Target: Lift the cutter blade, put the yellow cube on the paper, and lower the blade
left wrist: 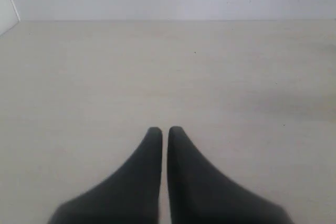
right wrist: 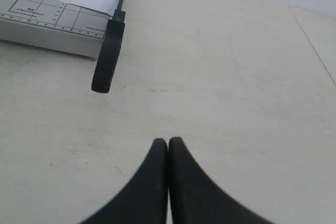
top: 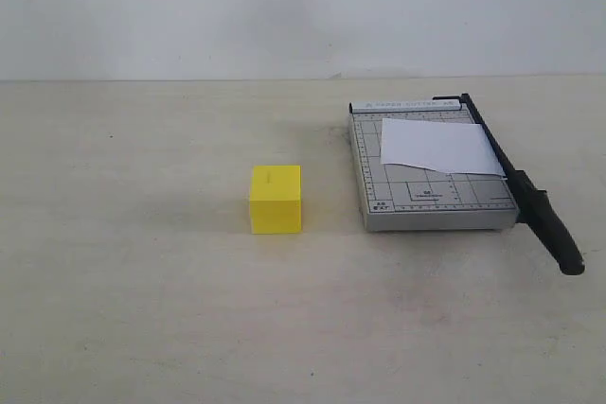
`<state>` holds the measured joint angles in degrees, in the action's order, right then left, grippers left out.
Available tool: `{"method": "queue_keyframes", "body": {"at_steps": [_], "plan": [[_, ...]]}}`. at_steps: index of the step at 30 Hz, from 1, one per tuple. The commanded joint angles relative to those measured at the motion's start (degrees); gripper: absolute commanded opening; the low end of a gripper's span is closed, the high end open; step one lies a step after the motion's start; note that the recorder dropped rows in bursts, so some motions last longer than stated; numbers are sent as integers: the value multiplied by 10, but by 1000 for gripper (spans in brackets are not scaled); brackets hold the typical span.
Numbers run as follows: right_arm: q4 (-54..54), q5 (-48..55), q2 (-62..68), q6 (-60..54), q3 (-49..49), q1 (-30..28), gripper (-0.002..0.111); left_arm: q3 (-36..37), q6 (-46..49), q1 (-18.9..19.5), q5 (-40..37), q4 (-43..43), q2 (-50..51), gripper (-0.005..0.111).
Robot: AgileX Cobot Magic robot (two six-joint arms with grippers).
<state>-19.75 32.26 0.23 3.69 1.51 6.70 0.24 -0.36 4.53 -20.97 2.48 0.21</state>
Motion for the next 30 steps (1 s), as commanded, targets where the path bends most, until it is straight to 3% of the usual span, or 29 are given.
{"method": "queue_keyframes", "body": {"at_steps": [1, 22, 30], "plan": [[-1, -5, -2, 3, -3, -3, -1, -2, -5, 1, 5, 1, -2, 4], [-70, -26, -2, -7, -3, -3, -1, -2, -5, 1, 5, 1, -2, 4], [-39, -264, -2, 27, -3, -3, -1, -2, -5, 1, 5, 1, -2, 4]]}}
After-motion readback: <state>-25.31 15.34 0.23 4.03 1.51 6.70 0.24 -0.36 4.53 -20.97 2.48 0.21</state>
